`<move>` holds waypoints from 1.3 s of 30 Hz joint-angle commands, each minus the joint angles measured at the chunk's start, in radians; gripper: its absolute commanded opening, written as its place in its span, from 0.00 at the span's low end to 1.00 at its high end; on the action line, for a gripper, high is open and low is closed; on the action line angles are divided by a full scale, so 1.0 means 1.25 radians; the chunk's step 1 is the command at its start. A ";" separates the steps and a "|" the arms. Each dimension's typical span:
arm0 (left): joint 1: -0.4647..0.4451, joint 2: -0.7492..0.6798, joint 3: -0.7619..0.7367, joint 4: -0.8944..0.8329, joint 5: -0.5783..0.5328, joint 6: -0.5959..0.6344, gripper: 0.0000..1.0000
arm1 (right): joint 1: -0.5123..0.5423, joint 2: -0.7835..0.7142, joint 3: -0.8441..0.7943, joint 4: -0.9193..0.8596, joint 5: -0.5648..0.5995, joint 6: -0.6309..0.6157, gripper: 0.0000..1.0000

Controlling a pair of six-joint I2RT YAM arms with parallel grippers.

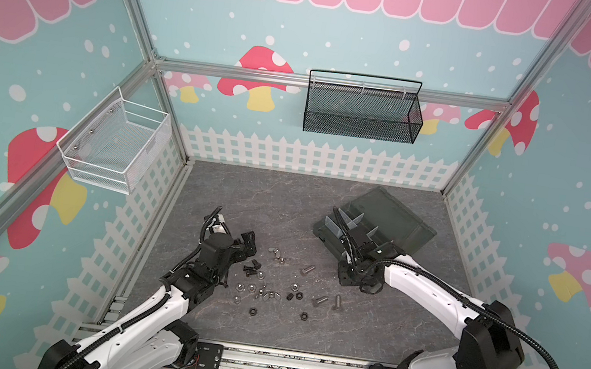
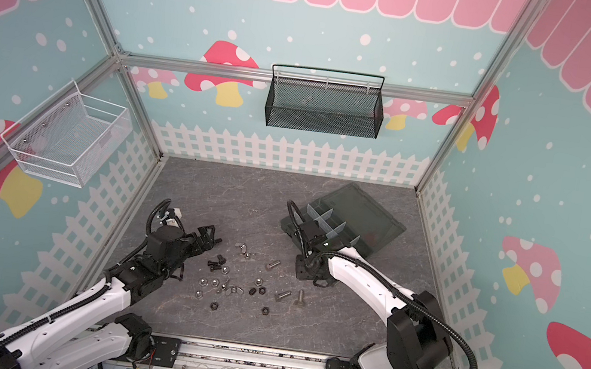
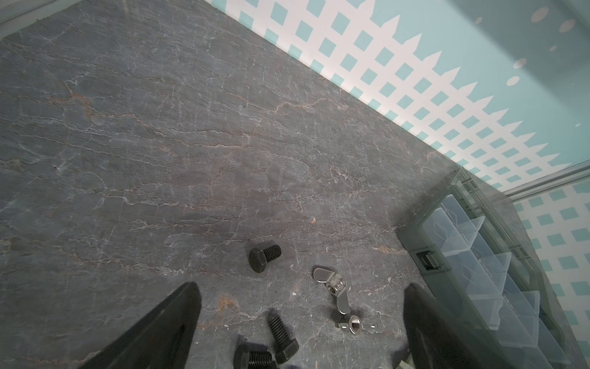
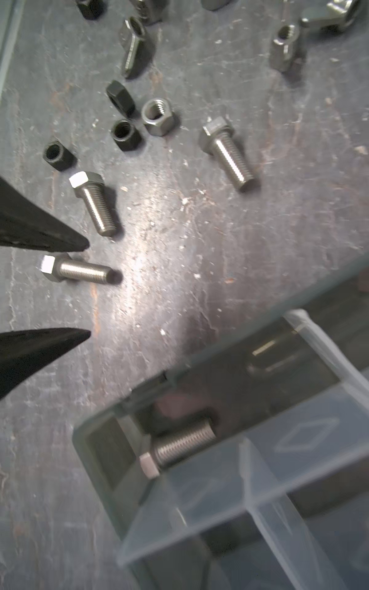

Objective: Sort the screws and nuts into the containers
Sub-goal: 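Lower the right gripper to another silver bolt and grasp it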

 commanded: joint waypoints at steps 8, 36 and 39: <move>0.005 0.025 -0.011 -0.015 -0.006 -0.030 1.00 | 0.028 0.024 -0.053 -0.022 -0.093 0.068 0.42; 0.031 0.036 -0.015 -0.017 -0.007 -0.038 1.00 | 0.029 0.165 -0.075 0.075 -0.085 0.044 0.29; 0.034 0.037 -0.012 -0.018 -0.006 -0.037 1.00 | 0.029 0.175 -0.075 0.077 -0.089 0.038 0.25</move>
